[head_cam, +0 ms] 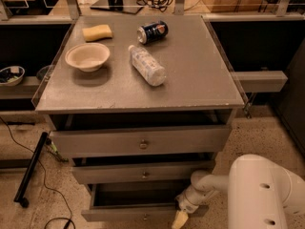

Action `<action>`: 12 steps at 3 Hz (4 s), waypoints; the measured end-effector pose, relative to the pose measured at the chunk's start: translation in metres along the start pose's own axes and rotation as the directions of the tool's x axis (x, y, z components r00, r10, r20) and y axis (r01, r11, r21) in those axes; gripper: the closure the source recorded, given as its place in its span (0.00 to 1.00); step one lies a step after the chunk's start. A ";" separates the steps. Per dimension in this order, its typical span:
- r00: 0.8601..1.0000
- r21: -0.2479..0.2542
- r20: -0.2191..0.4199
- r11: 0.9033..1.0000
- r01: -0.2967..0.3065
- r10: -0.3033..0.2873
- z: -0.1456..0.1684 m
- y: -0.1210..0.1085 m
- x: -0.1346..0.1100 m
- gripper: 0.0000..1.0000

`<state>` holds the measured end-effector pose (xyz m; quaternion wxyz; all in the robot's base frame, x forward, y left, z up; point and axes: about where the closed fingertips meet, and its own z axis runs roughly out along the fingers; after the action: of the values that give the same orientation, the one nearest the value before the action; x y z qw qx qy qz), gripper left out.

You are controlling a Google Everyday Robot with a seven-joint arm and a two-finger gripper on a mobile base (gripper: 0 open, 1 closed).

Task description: Open bottom drawer

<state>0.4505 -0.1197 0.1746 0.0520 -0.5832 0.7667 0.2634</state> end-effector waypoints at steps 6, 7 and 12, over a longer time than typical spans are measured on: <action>0.993 0.017 0.108 0.999 0.036 -0.038 -0.025 0.012 -0.023 1.00; 0.993 0.017 0.108 0.999 0.036 -0.037 -0.025 0.011 -0.023 1.00; 0.993 0.013 0.119 1.000 0.018 -0.020 -0.037 -0.006 -0.028 1.00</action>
Offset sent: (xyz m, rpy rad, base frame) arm 0.0000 0.0000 0.0000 0.0000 0.0000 0.0000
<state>0.4730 -0.1135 0.2150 0.1037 -0.5735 0.7581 0.2925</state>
